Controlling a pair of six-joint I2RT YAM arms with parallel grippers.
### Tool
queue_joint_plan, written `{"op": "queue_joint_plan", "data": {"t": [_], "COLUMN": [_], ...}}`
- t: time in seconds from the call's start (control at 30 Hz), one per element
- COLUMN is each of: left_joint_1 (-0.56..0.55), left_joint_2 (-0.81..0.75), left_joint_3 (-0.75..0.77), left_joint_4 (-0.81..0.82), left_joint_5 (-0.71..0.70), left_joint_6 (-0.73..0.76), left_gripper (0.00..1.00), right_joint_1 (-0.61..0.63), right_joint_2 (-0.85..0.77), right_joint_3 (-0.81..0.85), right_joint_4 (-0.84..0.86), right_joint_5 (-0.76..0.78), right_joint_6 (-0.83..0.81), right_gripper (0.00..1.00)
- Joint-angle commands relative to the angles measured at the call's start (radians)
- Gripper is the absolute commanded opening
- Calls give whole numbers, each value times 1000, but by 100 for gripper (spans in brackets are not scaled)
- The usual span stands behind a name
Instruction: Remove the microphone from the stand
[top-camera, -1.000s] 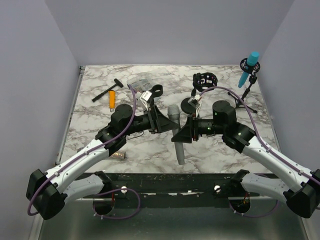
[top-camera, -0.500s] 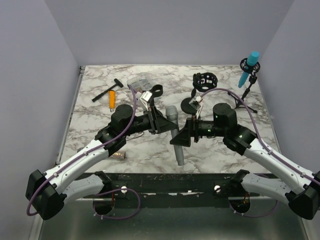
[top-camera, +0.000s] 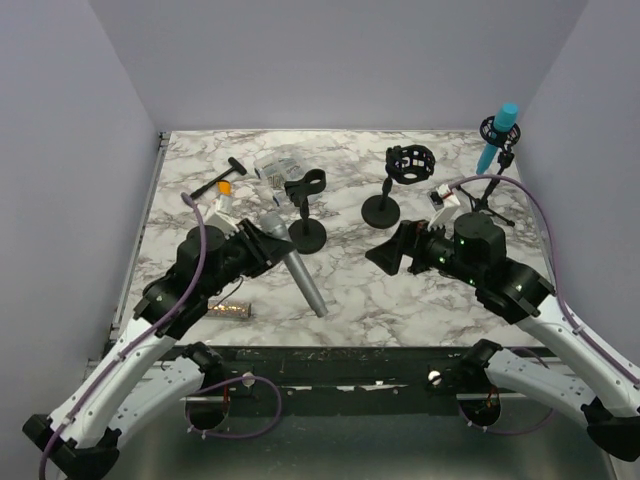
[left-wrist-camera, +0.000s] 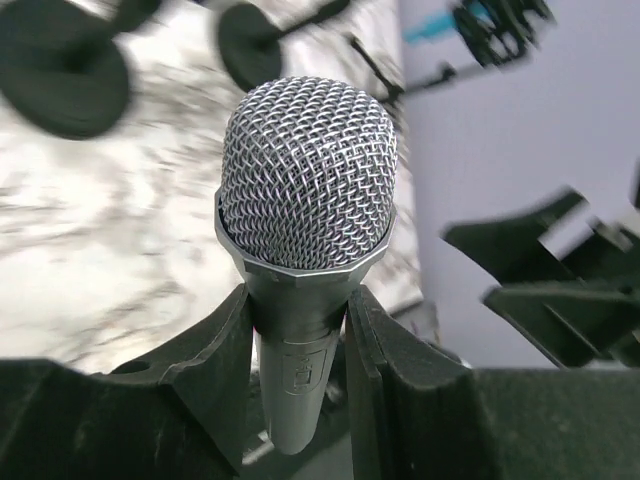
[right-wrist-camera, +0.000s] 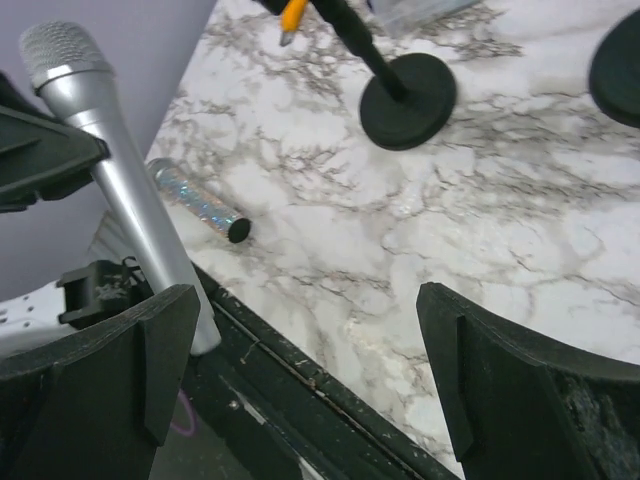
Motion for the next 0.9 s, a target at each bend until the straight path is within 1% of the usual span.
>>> {"op": "queue_joint_plan", "data": {"t": [0.0, 0.1, 0.2, 0.27, 0.37, 0.4, 0.47, 0.57, 0.67, 0.7, 0.87], "left_joint_1": [136, 300, 445, 519, 621, 655, 700, 748, 790, 800, 861], "left_joint_2": [-100, -108, -40, 39, 226, 299, 424, 559, 627, 650, 763], "left_joint_3": [-14, -32, -26, -25, 14, 34, 83, 116, 90, 87, 104], "left_joint_4": [-297, -303, -316, -325, -403, -414, -411, -420, -377, -359, -370], "left_joint_5": [-262, -176, -116, -115, -121, -107, -105, -111, -106, -84, -86], "left_joint_6": [-8, 40, 61, 15, -117, -131, -140, -190, -243, -249, -254], "left_gripper": [0, 0, 0, 0, 0, 0, 0, 0, 0, 0, 0], "right_joint_1": [5, 5, 6, 5, 4, 6, 5, 4, 5, 5, 5], "right_joint_2": [-30, -31, -34, -39, -32, -29, -28, -41, -63, -71, -101], "right_joint_3": [11, 26, 33, 30, 41, 46, 47, 36, 35, 33, 19], "right_joint_4": [-103, -121, -123, -119, -137, -142, -148, -157, -184, -190, -205], "right_joint_5": [190, 194, 184, 192, 204, 199, 185, 186, 204, 205, 224], "right_joint_6": [-3, 8, 8, 5, 17, 21, 30, 40, 72, 81, 92], "right_gripper": [100, 100, 100, 100, 100, 100, 100, 100, 100, 100, 100]}}
